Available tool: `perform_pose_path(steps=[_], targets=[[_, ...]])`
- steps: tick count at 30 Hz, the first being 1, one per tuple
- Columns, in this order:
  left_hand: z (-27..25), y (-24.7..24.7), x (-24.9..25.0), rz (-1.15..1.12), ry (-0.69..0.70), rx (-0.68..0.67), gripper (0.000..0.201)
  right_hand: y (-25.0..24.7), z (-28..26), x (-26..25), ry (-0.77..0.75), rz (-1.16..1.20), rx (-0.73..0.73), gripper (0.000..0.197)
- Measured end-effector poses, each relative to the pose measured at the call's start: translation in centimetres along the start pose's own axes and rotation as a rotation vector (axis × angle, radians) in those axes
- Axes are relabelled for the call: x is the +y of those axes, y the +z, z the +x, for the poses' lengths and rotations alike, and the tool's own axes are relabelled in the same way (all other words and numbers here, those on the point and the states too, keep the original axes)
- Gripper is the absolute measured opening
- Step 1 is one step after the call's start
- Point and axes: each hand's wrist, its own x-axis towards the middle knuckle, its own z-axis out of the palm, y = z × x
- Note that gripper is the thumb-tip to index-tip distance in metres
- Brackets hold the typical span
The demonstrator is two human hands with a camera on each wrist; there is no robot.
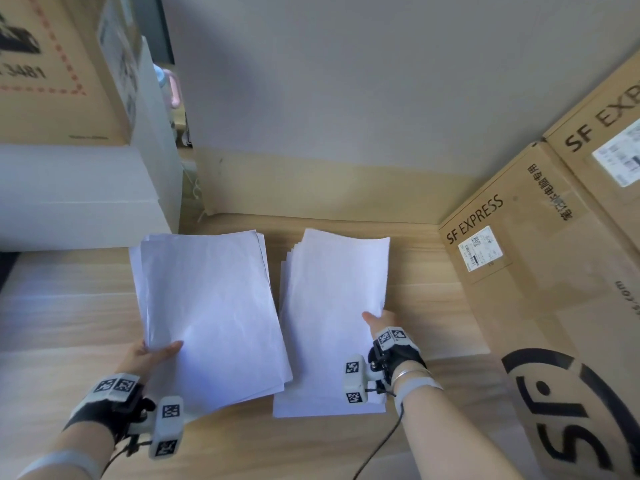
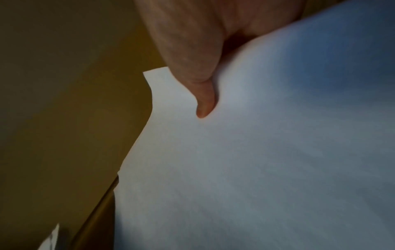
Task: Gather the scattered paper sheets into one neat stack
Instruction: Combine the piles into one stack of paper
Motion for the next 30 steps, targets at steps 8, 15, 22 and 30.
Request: perform_pose_path(steps=[8,15,22,30], targets=[[-0.5,-0.1,-0.3,-0.026,0.014,-0.014,0.023,3.6,-0.8,1.3,-0.133,-0.178,0.109,0.046],[-1.3,0.4,-0.1,-0.014,0.019,-0.032,0.005,2.0,-0.9,2.2,-0.224,0.265,0.193,0.058],[-1.8,0.3,0.4,0.015,0.005,-0.038,0.006,-3.6,-0.4,1.3,-0.25,0.536,0.375,0.032],[-2.7,2.4,1.4,0.059,-0.022,-0.078,0.014,2.2,-3.0,-2.4,-0.401,0.534,0.069,0.032]])
